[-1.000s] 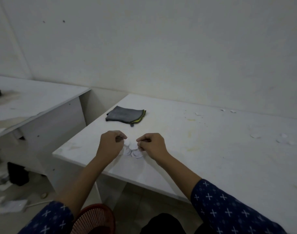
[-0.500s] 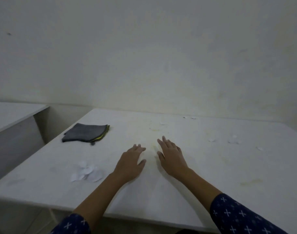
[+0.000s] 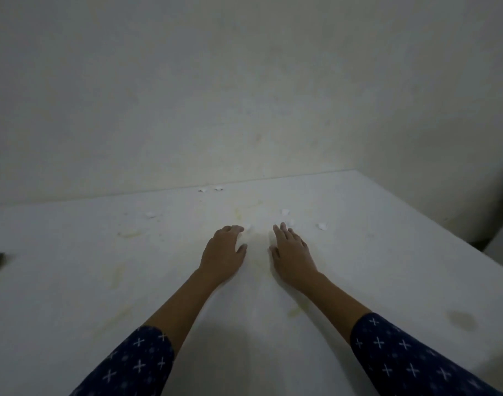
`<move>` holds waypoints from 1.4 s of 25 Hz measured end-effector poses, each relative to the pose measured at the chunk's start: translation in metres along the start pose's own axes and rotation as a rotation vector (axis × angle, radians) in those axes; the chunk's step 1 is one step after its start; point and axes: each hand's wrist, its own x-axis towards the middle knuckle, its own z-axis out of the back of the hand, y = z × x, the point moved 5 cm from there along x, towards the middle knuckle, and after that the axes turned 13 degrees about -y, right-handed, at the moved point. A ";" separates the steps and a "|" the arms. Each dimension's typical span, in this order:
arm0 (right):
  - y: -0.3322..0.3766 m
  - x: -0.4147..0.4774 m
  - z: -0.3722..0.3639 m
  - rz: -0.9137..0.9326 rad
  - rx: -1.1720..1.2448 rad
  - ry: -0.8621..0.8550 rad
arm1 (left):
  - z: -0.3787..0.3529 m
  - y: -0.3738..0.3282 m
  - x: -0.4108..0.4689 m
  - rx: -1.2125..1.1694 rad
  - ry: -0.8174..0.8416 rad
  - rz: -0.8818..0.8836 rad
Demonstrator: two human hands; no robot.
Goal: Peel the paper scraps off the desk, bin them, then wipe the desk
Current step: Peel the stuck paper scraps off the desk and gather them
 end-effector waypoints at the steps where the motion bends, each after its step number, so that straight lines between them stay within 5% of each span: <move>1: -0.012 0.009 0.001 -0.025 0.005 -0.009 | -0.008 -0.003 0.012 0.005 -0.018 0.007; 10: -0.042 0.082 0.003 -0.009 0.132 -0.252 | -0.042 0.001 0.062 0.014 -0.090 0.039; 14: -0.036 0.093 -0.007 0.032 0.032 -0.169 | -0.029 0.007 0.065 -0.137 -0.193 0.087; 20: -0.021 0.081 -0.002 -0.233 0.626 -0.231 | 0.010 0.010 0.050 -0.339 -0.209 0.205; 27: 0.071 0.034 0.005 -0.392 1.059 0.167 | 0.072 0.037 0.005 -0.500 -0.171 0.359; 35: 0.180 -0.032 -0.006 -0.341 1.130 0.307 | 0.164 0.090 -0.074 -0.413 -0.292 0.440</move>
